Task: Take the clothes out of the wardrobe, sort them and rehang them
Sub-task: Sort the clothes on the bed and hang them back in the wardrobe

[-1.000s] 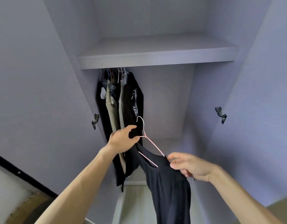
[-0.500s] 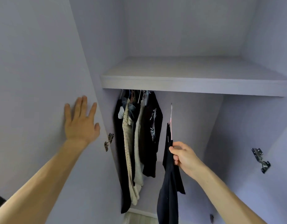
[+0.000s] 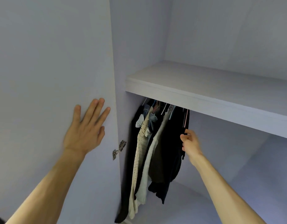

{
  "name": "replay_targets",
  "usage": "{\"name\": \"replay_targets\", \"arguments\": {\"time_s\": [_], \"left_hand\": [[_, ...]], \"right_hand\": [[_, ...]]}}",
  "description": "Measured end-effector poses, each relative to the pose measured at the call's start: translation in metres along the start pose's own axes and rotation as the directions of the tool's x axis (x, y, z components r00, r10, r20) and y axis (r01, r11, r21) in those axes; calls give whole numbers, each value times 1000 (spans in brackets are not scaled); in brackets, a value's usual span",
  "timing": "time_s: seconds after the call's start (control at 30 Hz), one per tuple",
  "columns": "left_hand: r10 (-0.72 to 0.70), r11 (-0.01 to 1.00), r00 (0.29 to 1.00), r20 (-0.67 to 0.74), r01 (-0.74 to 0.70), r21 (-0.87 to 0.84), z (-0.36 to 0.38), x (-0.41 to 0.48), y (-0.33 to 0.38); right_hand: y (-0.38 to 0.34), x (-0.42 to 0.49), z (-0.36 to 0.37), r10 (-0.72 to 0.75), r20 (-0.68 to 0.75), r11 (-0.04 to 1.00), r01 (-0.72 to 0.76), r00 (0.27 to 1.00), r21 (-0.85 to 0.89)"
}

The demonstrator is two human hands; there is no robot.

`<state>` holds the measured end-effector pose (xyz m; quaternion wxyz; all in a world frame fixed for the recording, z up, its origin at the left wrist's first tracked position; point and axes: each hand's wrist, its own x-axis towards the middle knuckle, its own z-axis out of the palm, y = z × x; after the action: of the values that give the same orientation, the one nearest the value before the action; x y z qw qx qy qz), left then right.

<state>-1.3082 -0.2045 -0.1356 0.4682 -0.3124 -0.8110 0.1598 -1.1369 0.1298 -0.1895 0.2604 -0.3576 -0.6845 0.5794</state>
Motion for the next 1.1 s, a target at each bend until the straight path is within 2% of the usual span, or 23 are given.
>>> {"name": "replay_targets", "arguments": {"time_s": [0.2, 0.4, 0.5, 0.6, 0.73, 0.93, 1.1], "left_hand": [[8, 997, 999, -43, -4, 82, 3, 2, 1], [5, 994, 998, -56, 1, 106, 3, 4, 2], [1, 990, 998, -61, 7, 142, 3, 3, 2], [5, 989, 998, -64, 4, 146, 4, 3, 3], [-1, 987, 998, -63, 11, 158, 6, 2, 3], [-1, 986, 999, -42, 8, 167, 4, 1, 3], [-16, 995, 1000, 1, 16, 100, -2, 0, 2]], "right_hand": [[-9, 54, 13, 14, -18, 1000, -14, 1000, -12], [18, 72, 31, 92, -15, 991, -93, 996, -98], [18, 71, 37, 44, -13, 989, -46, 999, -140], [18, 62, 45, -29, -1, 967, 27, 1000, -255], [31, 50, 54, -76, 60, 917, 93, 995, -387], [32, 42, 46, 9, 163, 926, 53, 987, -373], [29, 29, 25, 36, 233, 890, 75, 972, -450]]}}
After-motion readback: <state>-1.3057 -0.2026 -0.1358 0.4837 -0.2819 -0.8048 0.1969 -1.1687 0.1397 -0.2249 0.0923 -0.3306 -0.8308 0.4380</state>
